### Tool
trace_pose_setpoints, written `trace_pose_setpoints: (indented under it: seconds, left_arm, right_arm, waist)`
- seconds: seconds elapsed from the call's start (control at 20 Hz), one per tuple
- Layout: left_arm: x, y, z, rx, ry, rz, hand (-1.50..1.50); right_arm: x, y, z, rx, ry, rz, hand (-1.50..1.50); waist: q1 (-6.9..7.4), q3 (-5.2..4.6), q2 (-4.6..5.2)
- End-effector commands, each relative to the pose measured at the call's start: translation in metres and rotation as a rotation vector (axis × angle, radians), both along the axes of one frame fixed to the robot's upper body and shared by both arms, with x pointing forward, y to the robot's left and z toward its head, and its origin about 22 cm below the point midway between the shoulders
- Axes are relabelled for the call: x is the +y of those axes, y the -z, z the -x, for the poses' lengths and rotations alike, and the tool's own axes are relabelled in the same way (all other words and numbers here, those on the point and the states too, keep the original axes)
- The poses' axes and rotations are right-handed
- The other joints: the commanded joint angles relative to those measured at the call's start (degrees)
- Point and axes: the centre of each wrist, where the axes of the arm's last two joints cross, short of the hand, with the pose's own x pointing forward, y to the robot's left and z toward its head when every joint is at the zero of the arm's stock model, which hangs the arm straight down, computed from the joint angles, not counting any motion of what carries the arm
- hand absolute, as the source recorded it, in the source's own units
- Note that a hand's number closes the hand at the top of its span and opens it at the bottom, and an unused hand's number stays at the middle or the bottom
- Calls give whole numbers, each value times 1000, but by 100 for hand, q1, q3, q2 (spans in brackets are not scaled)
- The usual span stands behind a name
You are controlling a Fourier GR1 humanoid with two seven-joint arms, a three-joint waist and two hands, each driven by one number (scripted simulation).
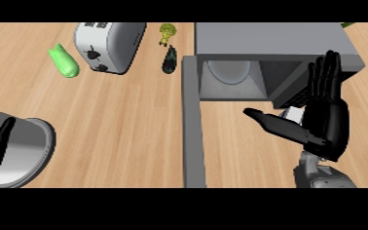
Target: Pick up the milk, place it into the microwave and close the microwave
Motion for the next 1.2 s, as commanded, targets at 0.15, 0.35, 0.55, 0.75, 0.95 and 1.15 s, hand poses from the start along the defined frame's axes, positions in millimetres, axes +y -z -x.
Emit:
trace_pose_setpoints:
  seconds: [0.15, 0.35, 0.55, 0.75, 0.95, 1.15]
  left_arm:
    - [-3, -9, 12, -6, -7, 3, -150]
    - [-4, -2, 19, 11, 4, -9, -150]
    - [0, 11, 27, -3, 5, 2, -150]
    - [8, -1, 27, 2, 23, 8, -150]
    - [-8, 10, 24, -12, -1, -13, -150]
    - [9, 4, 29, 2, 18, -1, -150]
  right_arm:
    - [-31, 50, 6, 66, 67, -28, -150]
    - [-37, 90, 12, 95, 105, -17, -150]
    - [-59, 91, 30, 95, 146, -35, -150]
    - [-71, 106, 33, 115, 172, -20, -150]
    - [-76, 113, 33, 139, 166, -35, -150]
    - [-91, 140, 55, 134, 156, -21, -150]
  waist:
    - [-8, 2, 3]
    - [10, 4, 7]
    - [-7, 0, -4]
    - [-12, 0, -3]
    - [-17, -1, -3]
    - [-18, -1, -3]
